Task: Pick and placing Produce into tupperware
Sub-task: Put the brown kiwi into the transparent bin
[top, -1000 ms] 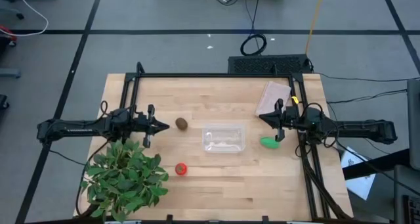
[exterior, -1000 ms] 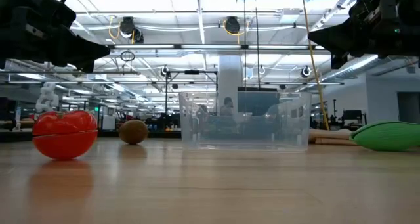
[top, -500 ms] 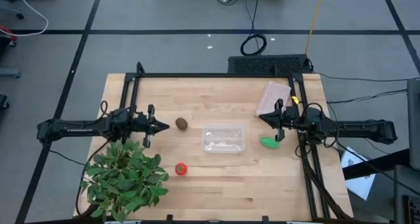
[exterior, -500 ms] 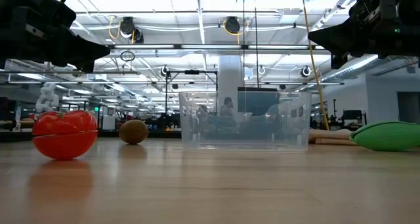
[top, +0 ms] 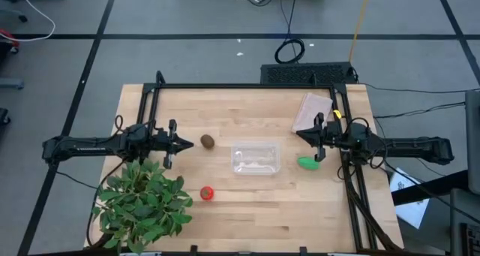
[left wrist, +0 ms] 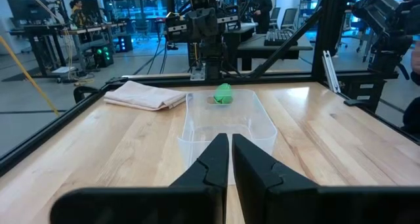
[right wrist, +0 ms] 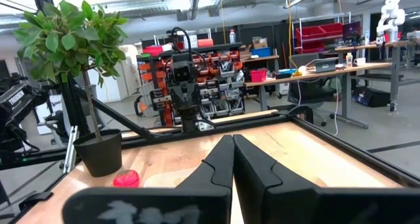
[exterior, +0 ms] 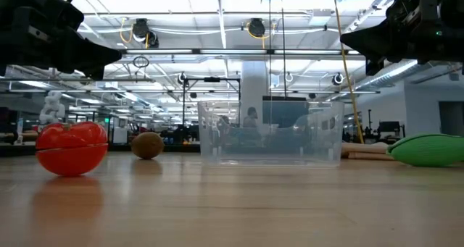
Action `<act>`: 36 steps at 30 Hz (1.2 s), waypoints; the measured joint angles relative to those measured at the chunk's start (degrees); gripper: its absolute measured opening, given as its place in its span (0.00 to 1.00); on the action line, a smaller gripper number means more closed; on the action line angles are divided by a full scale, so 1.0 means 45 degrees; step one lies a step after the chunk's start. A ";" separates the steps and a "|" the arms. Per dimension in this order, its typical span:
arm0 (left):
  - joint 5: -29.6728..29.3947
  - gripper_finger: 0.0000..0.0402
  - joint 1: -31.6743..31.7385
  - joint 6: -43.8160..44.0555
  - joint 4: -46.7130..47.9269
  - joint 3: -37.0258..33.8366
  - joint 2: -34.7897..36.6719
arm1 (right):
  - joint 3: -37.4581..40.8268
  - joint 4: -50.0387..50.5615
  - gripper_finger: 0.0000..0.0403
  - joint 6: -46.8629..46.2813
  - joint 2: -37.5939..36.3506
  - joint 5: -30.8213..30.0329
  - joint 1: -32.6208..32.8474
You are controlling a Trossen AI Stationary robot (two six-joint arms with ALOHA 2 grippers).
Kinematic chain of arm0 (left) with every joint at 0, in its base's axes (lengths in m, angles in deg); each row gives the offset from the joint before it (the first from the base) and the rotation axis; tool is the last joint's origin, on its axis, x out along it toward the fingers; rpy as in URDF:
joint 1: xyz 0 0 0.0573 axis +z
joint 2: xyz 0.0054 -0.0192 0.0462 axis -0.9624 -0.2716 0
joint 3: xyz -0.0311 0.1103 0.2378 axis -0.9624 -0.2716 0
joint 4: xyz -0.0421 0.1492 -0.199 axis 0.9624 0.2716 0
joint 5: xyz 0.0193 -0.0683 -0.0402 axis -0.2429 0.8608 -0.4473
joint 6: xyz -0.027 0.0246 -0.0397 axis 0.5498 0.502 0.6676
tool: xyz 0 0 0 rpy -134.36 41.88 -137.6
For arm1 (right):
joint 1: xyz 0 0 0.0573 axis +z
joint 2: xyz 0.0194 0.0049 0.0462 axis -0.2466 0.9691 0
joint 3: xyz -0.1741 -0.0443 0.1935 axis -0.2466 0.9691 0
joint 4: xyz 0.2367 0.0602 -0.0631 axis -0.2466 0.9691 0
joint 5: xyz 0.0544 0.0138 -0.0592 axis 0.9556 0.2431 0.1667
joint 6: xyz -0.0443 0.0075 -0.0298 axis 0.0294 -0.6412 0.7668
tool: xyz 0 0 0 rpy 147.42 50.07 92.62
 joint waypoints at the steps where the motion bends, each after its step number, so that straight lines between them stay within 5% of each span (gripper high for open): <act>1: -0.0003 0.06 0.0000 -0.0020 -0.0005 0.0000 0.0000 | 0.0000 0.0001 0.00 0.0001 0.0000 0.0000 0.0002; 15: -0.0115 0.06 -0.0005 -0.2070 -0.1204 -0.0005 0.0000 | -0.0003 -0.0568 0.00 0.0100 -0.0003 0.0000 0.0000; 24: -0.2564 0.06 -0.0005 -0.2060 -0.1434 -0.0005 0.0000 | -0.0003 -0.0902 0.00 0.0776 -0.0005 -0.0005 0.0000; 30: -0.2618 0.06 0.0000 -0.2509 -0.1438 -0.0005 0.0010 | -0.0003 -0.0907 0.00 0.1333 -0.0005 -0.0084 0.0000; 36: -0.1995 0.06 0.0000 -0.1829 -0.0926 -0.0005 -0.0004 | -0.0003 -0.0811 0.00 0.1310 0.0004 -0.2758 -0.0033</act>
